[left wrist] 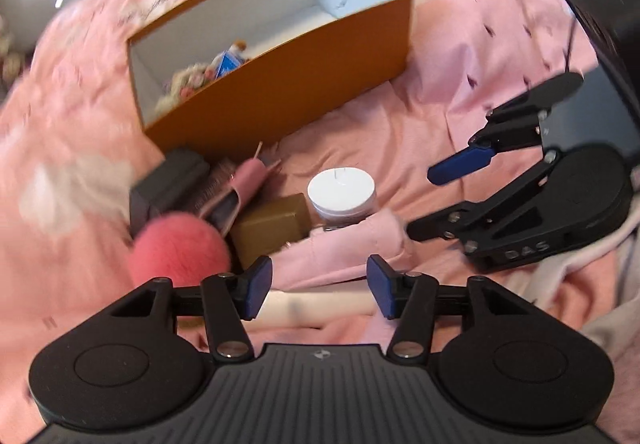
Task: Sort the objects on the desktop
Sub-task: 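Grasp the pink fabric pouch with the left tool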
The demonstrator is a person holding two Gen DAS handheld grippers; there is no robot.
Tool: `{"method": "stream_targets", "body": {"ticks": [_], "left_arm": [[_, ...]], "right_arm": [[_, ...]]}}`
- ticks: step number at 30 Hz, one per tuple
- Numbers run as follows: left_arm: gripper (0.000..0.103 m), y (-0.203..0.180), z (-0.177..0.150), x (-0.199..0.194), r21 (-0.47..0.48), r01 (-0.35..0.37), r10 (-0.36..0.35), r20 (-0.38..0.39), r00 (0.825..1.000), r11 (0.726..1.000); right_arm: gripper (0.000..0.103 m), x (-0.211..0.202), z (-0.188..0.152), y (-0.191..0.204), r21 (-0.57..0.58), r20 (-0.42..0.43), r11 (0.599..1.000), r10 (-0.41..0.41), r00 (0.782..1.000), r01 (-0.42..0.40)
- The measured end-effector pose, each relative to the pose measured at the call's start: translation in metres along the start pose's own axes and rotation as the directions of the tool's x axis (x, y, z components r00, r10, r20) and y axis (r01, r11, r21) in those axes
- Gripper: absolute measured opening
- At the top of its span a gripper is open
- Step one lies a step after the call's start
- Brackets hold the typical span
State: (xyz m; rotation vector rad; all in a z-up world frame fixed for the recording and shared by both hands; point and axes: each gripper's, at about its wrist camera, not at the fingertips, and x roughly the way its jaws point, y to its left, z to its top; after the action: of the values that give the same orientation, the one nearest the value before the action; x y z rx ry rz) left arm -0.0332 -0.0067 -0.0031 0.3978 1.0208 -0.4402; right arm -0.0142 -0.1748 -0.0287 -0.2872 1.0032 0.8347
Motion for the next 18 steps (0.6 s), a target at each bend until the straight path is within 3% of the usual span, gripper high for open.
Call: {"method": "stream_targets", "body": {"ticks": [5, 10, 16, 18], "left_arm": [[0.063, -0.014, 0.002, 0.011, 0.163, 0.010, -0.005, -0.029, 1.000, 0.987], [0.071, -0.029, 0.003, 0.017, 0.336, -0.037, 0.035, 0.014, 0.999, 0.941], [0.071, -0.036, 0.005, 0.031, 0.414, -0.011, 0.009, 0.007, 1.000, 0.910], [0.066, -0.038, 0.006, 0.038, 0.412, 0.008, -0.005, -0.007, 1.000, 0.911]], "right_arm": [[0.047, 0.009, -0.004, 0.001, 0.003, -0.062, 0.999, 0.051, 0.997, -0.051], [0.044, 0.017, -0.004, 0.002, 0.009, -0.103, 0.996, 0.092, 0.990, -0.092], [0.045, 0.019, -0.003, -0.001, 0.024, -0.097, 0.996, 0.089, 0.991, -0.087], [0.045, 0.019, -0.002, -0.001, 0.025, -0.093, 0.996, 0.085, 0.992, -0.083]]}}
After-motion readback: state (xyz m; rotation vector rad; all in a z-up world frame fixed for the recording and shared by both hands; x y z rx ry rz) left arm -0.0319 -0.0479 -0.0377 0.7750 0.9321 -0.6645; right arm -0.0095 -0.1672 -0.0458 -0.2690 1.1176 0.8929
